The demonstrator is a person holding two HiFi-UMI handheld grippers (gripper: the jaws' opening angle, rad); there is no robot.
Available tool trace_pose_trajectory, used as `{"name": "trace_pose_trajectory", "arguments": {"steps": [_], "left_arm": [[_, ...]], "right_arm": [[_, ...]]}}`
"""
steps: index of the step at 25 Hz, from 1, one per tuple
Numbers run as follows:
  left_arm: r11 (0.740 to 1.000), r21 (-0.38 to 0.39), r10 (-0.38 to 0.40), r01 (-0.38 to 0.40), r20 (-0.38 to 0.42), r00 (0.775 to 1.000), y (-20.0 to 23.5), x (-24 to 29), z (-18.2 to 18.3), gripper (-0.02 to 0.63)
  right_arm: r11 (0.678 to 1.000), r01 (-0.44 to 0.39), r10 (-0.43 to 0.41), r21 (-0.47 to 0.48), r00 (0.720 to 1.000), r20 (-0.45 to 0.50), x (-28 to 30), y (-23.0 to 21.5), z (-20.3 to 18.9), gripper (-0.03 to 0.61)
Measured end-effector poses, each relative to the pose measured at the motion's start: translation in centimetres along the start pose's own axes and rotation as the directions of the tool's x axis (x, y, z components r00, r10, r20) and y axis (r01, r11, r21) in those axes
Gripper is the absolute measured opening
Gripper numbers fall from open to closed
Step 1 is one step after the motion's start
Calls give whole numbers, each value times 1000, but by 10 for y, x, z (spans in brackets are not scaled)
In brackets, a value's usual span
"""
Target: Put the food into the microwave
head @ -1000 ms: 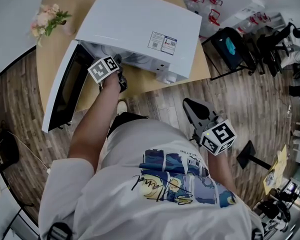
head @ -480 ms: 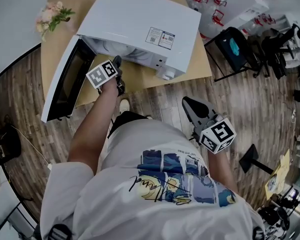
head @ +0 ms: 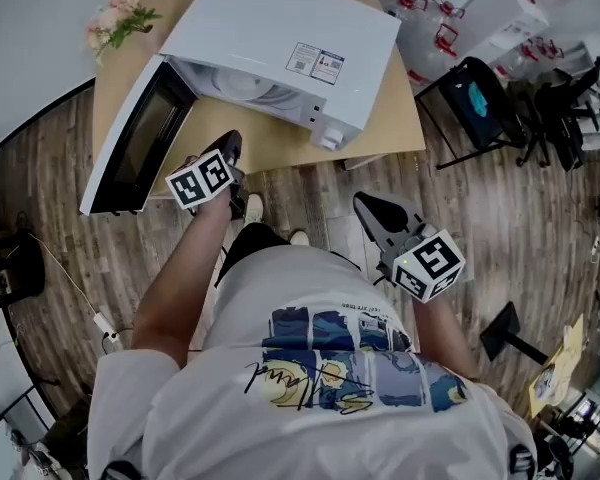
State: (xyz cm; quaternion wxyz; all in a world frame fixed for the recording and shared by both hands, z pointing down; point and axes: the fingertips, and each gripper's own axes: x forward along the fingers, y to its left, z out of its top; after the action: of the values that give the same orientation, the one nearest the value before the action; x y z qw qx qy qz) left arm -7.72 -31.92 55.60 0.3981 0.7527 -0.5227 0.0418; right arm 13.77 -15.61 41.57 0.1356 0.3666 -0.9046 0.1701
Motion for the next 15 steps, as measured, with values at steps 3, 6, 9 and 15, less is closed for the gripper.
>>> {"name": "trace_pose_trajectory", "arguments": {"steps": [3,6,9,15], "left_arm": [[998,23,-64,64,-11,998,-23,-22,-13,9],[989,51,-140,142,-26,990,-52,-49,-27,8],[974,89,-204,208,-49,978,-80,-72,-40,8],[928,242,-261,283,-120,958,-119,-104,-59,8]], "right_arm": [[1000,-17,17,-9,1000,5,-5,2,-4,8],[999,-34,34,-13,999,-1,-9,7,-12,8],[998,-51,51,-22,999,-10,-14,12,-17,8],[997,-72,72,-39,997,5,-20,18,-18,8]]}}
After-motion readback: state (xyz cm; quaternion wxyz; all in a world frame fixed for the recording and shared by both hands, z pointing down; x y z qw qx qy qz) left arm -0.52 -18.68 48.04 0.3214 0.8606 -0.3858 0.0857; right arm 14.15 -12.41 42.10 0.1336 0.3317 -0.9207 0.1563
